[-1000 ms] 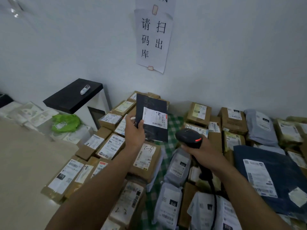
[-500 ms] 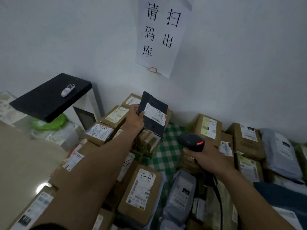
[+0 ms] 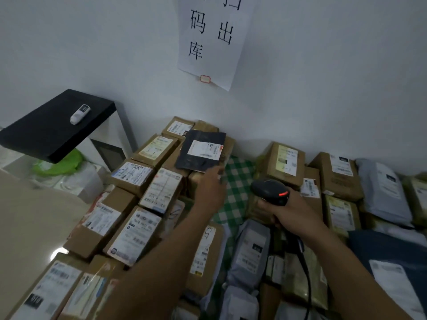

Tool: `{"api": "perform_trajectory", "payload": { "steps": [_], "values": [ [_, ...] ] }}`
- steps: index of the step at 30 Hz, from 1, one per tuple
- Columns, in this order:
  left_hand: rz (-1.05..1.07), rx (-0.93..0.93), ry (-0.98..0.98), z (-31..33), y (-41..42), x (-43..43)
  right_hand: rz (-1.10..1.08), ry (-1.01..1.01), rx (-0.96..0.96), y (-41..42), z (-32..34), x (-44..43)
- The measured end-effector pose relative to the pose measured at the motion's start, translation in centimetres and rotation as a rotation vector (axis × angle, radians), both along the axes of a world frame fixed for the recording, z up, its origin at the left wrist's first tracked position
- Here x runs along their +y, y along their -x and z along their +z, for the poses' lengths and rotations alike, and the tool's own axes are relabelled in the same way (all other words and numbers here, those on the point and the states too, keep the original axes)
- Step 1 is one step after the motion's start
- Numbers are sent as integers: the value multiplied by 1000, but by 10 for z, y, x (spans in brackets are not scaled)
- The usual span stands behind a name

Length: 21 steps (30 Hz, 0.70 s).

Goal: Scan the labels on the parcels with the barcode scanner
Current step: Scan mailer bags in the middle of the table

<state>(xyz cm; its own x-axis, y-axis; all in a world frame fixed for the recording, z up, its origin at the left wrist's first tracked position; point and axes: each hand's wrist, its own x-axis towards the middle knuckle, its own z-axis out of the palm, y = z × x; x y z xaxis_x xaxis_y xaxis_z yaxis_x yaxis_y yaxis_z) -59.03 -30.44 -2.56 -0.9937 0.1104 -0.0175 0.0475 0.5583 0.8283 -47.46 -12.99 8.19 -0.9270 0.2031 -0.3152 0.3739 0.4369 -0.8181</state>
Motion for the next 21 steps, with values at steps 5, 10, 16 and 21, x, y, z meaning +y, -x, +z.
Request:
{"api": "perform_trajectory", "payload": {
  "steps": [5,10,16,21],
  "values": [
    [-120,-185,-32,-33,-121,15,-55,28,-78,-48,-7,-1],
    [-235,-348,102,-107,-217,4,-123,76,-183,-103,-23,-2],
    [-117,-566,50,-141,-284,0,-133,110,-228,-161,-42,-10],
    [-3,-625,61,-167,-305,-2,-202,185,-230,-193,-59,-17]
  ]
}}
